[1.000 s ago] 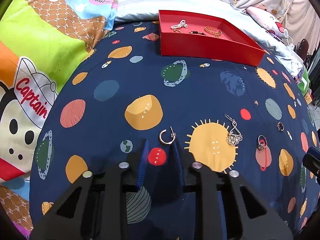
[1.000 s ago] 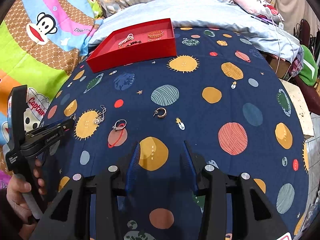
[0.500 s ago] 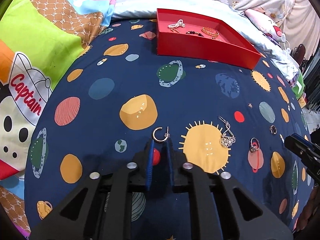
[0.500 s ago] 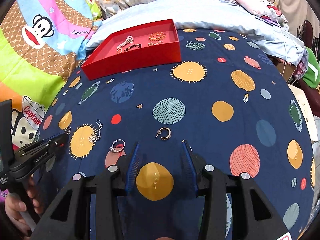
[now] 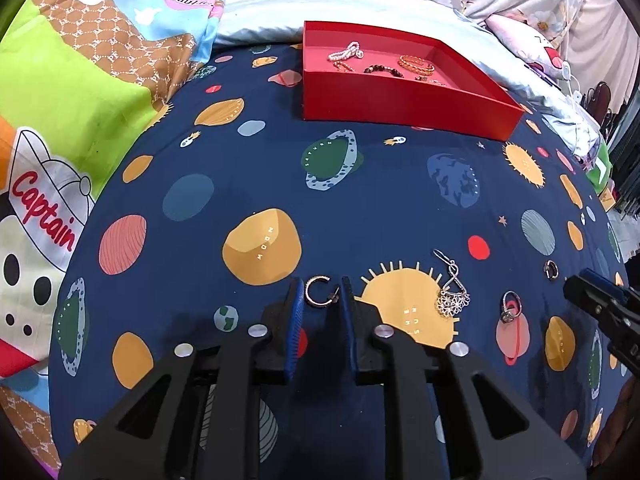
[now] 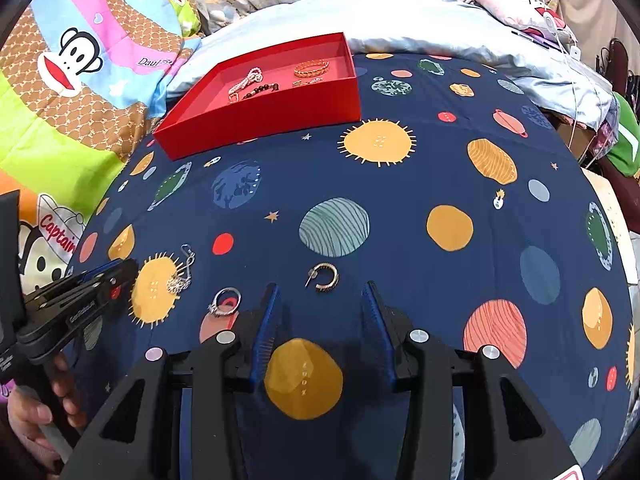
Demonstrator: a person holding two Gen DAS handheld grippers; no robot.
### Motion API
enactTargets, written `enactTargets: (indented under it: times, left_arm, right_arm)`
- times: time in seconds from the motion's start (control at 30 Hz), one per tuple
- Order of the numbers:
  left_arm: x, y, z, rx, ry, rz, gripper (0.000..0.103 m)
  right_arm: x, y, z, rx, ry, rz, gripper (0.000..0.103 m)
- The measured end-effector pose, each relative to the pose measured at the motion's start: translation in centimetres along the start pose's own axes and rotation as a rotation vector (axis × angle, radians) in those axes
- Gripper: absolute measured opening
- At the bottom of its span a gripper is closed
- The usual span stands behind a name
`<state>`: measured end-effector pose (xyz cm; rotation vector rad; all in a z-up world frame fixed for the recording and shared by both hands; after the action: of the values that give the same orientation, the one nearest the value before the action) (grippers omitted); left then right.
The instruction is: Organize jewelry
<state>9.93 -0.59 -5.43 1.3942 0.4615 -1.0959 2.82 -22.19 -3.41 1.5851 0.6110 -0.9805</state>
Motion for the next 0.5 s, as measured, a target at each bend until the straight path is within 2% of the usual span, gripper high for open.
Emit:
enactTargets:
  times: [0.17, 0.27, 0.5]
  left_arm:
    - [-0.2, -0.1, 0.0, -0.004, -0.004, -0.003, 0.017]
    - [-0.3, 0.0, 0.0, -0.007, -0.006, -0.004, 0.017]
    - [-0.3, -0.1, 0.2, -0.009, -0.012, -0.008, 0.017]
  right_arm:
    - [1.4, 0.5, -0.2, -0.010, 0.001, -0.013, 0.041]
    - [2.0, 0.5, -0.3, -0.017, 0.002, -0.018, 0.031]
    - [2.2, 0.4, -0.7, -0.049, -0.037, -0.001, 0.017]
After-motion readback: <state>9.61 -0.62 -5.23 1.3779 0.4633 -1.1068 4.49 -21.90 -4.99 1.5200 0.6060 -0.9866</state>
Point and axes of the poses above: each gripper's, at about its wrist camera, not at the fingertips, and x roughly the way its jaws point, z to its right, y to its top, the point moved 1 cm from there along x, roughly the way its jaws point, and after that the axes turned 8 degrees about -y, right-handed, at the moved point
